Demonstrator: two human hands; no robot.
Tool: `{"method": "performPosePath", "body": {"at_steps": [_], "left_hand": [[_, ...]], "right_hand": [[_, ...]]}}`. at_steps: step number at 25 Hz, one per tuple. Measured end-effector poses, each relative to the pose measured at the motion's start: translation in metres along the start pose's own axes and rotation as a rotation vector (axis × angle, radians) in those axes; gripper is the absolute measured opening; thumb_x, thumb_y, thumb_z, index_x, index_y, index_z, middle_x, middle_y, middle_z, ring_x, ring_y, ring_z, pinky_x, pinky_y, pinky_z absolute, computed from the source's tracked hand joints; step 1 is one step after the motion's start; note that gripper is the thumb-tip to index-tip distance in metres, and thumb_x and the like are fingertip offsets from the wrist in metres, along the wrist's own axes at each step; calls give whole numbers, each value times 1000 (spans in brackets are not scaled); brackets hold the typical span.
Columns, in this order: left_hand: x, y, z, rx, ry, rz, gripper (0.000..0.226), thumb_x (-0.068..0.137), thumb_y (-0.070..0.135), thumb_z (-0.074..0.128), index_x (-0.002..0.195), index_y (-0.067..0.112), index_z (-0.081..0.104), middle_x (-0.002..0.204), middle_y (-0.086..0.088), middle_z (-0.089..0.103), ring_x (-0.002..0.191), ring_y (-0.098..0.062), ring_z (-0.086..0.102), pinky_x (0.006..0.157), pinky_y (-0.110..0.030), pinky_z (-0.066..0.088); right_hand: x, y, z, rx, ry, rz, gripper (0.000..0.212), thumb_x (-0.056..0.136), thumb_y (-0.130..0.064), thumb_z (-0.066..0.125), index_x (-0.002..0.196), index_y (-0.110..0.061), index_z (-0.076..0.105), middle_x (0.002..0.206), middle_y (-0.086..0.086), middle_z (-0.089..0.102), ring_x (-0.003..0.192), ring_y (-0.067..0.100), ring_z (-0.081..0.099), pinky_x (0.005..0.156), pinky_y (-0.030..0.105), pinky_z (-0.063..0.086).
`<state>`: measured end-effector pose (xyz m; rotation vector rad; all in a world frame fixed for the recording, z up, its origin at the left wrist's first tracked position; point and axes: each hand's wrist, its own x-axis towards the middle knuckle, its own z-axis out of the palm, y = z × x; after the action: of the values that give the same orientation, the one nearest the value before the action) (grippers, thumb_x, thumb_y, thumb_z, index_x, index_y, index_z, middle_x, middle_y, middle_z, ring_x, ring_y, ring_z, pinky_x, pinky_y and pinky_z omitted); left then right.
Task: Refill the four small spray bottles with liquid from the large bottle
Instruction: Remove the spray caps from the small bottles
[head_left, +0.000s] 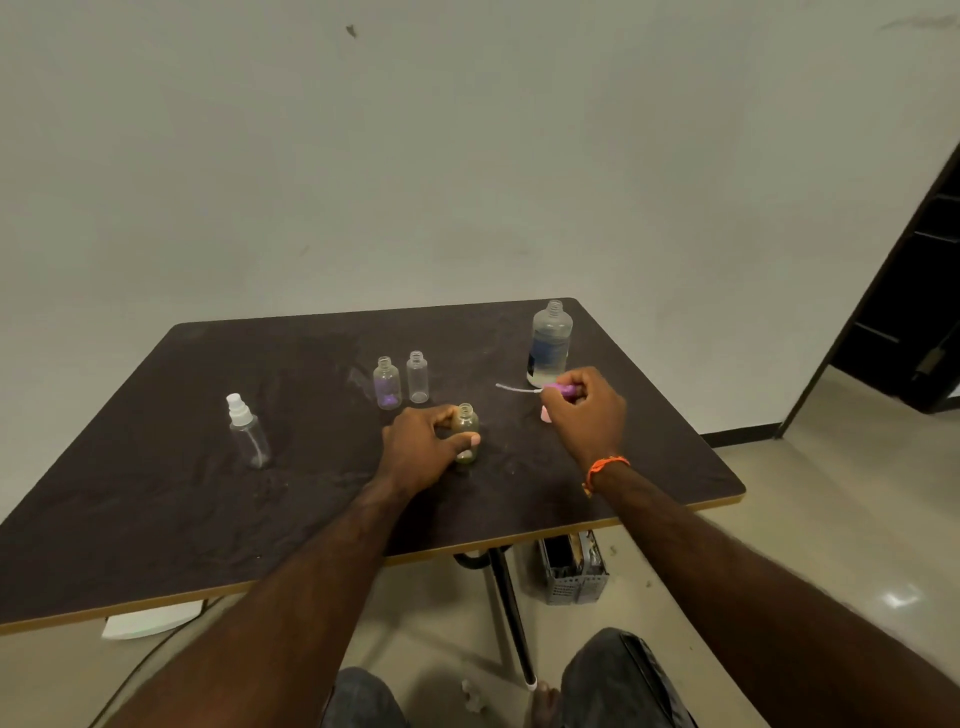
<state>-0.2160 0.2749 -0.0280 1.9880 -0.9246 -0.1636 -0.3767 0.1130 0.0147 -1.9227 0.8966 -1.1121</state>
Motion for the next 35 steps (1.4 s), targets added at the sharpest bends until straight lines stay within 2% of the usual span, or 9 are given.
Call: {"method": "performPosePath", "body": {"at_steps": [4,7,10,19,24,27,31,33,35], "left_hand": [[4,10,10,-23,-13,27,40,82,39,87,118,25,79,95,25,74,96,1,72,106,-42,55],[6,4,15,-39,-20,52,48,76,51,84,117,29,79,91,30,74,96,2,73,104,-46,56],[8,0,16,-30,-28,70,45,80,44,87,121,28,78,96,28,74,100,1,73,105,-47,56],[5,1,11,-53,-64,100,28,83,41,85,109,35,80,97,24,79,95,5,73,103,-45,56],[4,2,11,-65,-61,89,30,82,41,86,111,33,80,95,25,78,94,6,73,104,-46,56],[3,3,11,-49,-61,85,29,83,42,85,110,33,80,94,26,78,94,7,72,104,-45,55],[-1,2,5,-24,-50,68,34,73,66,75,102,49,76,93,34,75,94,8,71,105,-49,54],[-4,-2,-1,6,-43,49,36,72,68,75,105,54,72,91,39,72,96,9,71,106,-52,52],[-8,-5,-11,51,-4,26,39,75,60,81,110,45,76,85,39,70,101,3,71,107,-53,51]], "right_hand": [[15,37,-19,-191,65,184,17,88,-36,68,89,-20,60,81,-2,65,76,17,64,66,29,51],[22,56,-23,-340,48,211,18,90,-36,63,90,-18,61,88,3,69,83,24,65,75,35,54],[24,61,-18,-448,6,206,24,93,-35,61,100,-13,63,93,10,69,87,29,66,79,38,55],[29,65,0,-576,-80,198,35,99,-42,55,97,-11,73,85,9,69,81,23,64,76,33,52],[28,64,1,-539,-108,205,32,99,-39,57,98,-11,72,82,6,67,81,18,63,80,34,54],[25,63,-2,-542,-103,172,30,99,-39,57,98,-12,71,86,6,69,81,19,63,76,32,51],[18,51,-3,-590,-22,-3,23,93,-31,65,108,-14,70,104,6,70,92,21,64,80,37,56],[12,38,4,-549,-80,-142,23,90,-22,64,111,-14,69,110,5,69,98,20,63,87,40,56],[-1,20,20,-419,-219,-241,20,90,-16,61,108,-16,68,106,3,68,96,15,62,89,35,54]]}}
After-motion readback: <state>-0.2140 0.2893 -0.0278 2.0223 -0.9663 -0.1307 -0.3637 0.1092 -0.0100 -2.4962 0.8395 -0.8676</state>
